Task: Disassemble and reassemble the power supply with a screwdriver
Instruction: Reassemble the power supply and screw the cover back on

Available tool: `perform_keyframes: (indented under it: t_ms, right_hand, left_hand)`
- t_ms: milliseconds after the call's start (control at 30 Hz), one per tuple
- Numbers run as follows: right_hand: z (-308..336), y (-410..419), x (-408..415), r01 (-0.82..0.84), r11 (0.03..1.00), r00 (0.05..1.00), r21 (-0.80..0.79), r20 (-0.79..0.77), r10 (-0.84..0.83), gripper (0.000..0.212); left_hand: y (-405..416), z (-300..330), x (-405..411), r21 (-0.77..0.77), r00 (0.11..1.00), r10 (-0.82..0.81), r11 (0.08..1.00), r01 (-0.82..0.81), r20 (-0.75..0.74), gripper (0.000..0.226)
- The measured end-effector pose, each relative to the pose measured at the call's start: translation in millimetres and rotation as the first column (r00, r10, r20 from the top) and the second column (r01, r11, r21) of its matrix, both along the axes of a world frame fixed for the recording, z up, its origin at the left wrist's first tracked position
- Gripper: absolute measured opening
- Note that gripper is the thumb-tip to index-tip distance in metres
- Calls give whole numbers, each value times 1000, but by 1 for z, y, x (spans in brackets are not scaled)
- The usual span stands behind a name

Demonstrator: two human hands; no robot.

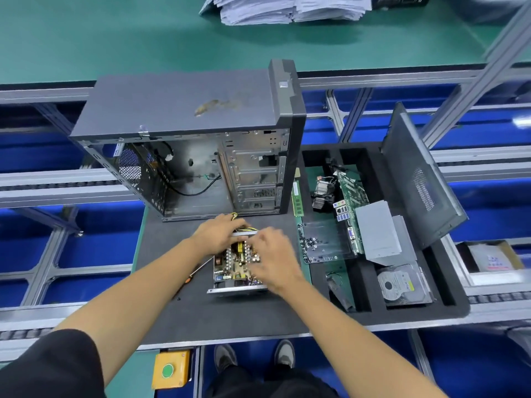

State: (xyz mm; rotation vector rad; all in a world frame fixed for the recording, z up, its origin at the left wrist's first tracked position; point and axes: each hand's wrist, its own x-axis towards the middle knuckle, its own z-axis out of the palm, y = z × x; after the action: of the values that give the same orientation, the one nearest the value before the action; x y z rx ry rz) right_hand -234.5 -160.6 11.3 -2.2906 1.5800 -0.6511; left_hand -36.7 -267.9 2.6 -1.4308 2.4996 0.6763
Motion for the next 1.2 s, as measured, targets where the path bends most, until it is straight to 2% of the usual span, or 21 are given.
perform_keyframes:
  t_ms: [33,67,133,167,267,300,367,400,467,500,567,667,700,833,933,1000,1033,1100,1167,1200]
  right_hand:
    - [6,-10,-20,190,980,982,-65,7,-190,44]
    - [12,-20,-43,383,917,923,-115,-2,-386,41]
    - [25,-38,-94,671,723,724,-164,-60,-687,47]
    - [31,-44,-118,761,630,623,-151,-97,-776,53]
    - [41,-45,-176,909,416,410,14,-207,-888,72]
    - [42,-42,-190,928,361,373,94,-251,-893,76]
    - [39,-38,-209,911,295,376,289,-286,-882,80]
    - [37,-37,-217,875,286,405,390,-266,-875,74]
    - [36,-36,-228,779,309,477,545,-196,-856,48]
    - [37,-34,-232,742,324,491,588,-147,-859,36]
    - [41,-31,-235,720,331,468,610,-75,-880,26]
    - [65,-37,-234,753,301,381,585,-16,-924,26]
    - [75,-41,-235,755,303,378,582,-7,-926,29]
    - [125,-59,-238,730,404,461,551,39,-886,42]
    - [172,-68,-228,690,464,481,556,127,-867,32]
    - [198,-62,-204,603,503,453,619,253,-855,8]
    - [204,-58,-191,503,530,398,682,361,-843,7]
    - [202,-51,-164,271,556,268,786,493,-828,7]
    - [185,-43,-147,172,493,160,853,470,-868,18]
    - [175,-35,-142,163,449,120,879,434,-893,21]
  left_hand:
    - [-1,3,-1,3,1000,-2,1000,2,25,41]
    - [-3,6,-2,21,999,3,1000,-4,37,45]
    - [-5,11,-5,58,999,21,998,-24,48,49]
    - [-5,13,-6,81,998,30,996,-35,51,51]
    - [-6,21,-7,166,995,76,982,-86,69,59]
    - [-6,24,-6,180,992,98,977,-111,78,61]
    - [-6,28,-6,182,988,132,972,-146,86,67]
    - [-5,29,-6,175,987,145,972,-156,74,68]
    - [1,31,-5,165,984,179,970,-179,17,69]
    - [5,31,-4,151,980,199,969,-193,-20,68]
    - [14,32,-5,76,966,233,971,-225,-111,63]
    - [26,35,-7,-46,926,264,957,-286,-270,54]
    - [28,37,-8,-66,915,267,952,-300,-303,53]
    - [40,51,-16,-79,903,212,963,-258,-373,54]
    - [52,68,-27,-40,865,161,978,-204,-476,52]
    - [64,80,-35,105,789,221,975,-196,-573,50]
    - [68,84,-40,207,724,291,956,-206,-625,50]
    - [78,90,-49,440,527,499,864,-243,-689,56]
    - [87,92,-54,652,318,691,721,-236,-649,65]
    - [92,90,-53,723,251,750,660,-206,-612,71]
